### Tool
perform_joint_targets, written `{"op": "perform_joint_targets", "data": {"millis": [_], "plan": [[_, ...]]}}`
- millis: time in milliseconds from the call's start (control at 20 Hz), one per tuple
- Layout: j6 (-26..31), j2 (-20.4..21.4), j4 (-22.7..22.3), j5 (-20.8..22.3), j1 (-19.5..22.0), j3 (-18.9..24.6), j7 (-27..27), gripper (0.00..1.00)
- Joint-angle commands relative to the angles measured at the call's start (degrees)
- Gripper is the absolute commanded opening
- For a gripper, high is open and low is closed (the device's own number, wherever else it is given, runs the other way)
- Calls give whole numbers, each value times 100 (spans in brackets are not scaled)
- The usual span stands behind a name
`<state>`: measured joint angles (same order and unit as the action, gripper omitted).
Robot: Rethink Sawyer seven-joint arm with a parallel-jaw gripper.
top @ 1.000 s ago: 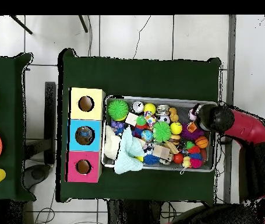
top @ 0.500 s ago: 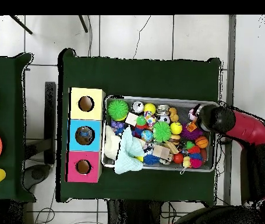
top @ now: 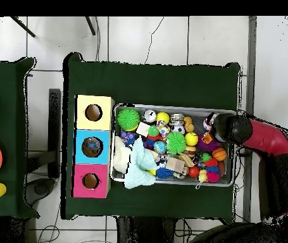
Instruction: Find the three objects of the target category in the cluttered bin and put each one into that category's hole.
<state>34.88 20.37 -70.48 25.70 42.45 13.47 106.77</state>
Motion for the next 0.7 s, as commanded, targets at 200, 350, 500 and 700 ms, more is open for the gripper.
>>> {"op": "perform_joint_targets", "data": {"millis": [200,350,500,700], "plan": [[-134,-539,-347,531,40,510,-1243,100],[-82,-513,-363,477,-38,459,-1086,0],[54,-512,-309,424,-156,434,-1020,0],[-136,-551,-286,476,-171,570,-1138,0]]}}
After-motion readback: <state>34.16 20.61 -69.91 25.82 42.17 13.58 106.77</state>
